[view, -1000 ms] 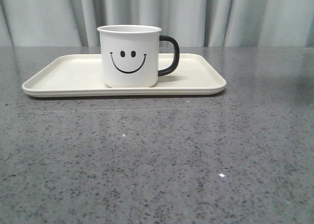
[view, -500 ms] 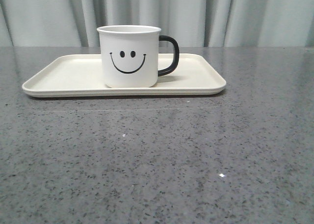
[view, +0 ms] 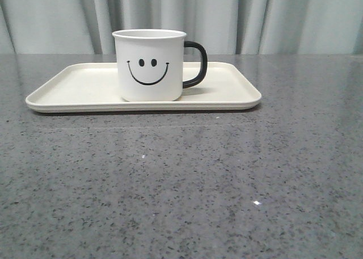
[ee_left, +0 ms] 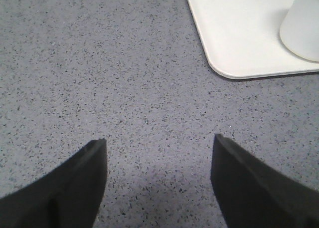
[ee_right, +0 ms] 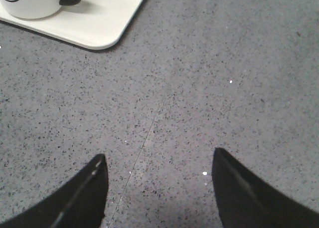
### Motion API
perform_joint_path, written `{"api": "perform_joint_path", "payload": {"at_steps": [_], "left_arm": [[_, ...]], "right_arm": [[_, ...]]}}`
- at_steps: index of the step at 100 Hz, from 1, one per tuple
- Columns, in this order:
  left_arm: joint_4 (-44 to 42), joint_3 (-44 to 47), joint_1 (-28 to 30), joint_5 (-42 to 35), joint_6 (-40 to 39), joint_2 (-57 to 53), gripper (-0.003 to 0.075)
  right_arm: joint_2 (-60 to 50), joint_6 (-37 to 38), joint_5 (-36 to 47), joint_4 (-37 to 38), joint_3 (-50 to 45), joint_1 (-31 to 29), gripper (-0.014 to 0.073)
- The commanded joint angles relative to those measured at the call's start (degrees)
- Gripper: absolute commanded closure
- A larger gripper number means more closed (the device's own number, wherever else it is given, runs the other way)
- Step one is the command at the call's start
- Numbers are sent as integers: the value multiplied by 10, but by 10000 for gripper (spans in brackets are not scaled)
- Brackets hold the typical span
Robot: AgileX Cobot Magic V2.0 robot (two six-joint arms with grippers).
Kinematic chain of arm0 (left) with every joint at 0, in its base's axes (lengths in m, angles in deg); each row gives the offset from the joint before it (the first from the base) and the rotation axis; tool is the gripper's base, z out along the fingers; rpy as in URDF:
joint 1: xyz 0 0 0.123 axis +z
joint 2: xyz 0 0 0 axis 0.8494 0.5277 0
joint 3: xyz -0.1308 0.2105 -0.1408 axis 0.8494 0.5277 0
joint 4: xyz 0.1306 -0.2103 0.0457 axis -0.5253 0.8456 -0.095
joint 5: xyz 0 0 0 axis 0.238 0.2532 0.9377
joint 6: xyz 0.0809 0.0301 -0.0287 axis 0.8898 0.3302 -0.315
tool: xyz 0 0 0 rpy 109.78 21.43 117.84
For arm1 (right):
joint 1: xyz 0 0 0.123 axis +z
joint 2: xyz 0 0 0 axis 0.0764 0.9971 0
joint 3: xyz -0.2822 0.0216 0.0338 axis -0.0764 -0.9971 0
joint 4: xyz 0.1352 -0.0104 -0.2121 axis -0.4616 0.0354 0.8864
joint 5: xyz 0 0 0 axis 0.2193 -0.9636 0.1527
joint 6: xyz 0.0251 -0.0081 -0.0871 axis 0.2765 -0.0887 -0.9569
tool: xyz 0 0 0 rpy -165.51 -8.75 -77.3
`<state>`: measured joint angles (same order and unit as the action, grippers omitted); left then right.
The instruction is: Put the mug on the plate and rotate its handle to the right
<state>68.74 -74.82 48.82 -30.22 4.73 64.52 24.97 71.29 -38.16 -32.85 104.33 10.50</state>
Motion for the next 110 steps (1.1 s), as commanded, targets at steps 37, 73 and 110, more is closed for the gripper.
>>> {"api": "perform_joint_path", "payload": {"at_steps": [37,73,110], "left_arm": [[4,-14,-1,-42,-4,3,399],[4,-14,-1,-42,-4,3,740],[4,-14,-1,-42,-4,3,740]], "right_arm": [[2,6,38,2,8,-3,379],[2,6,38,2,8,-3,661],[2,6,38,2,8,-3,661]]}}
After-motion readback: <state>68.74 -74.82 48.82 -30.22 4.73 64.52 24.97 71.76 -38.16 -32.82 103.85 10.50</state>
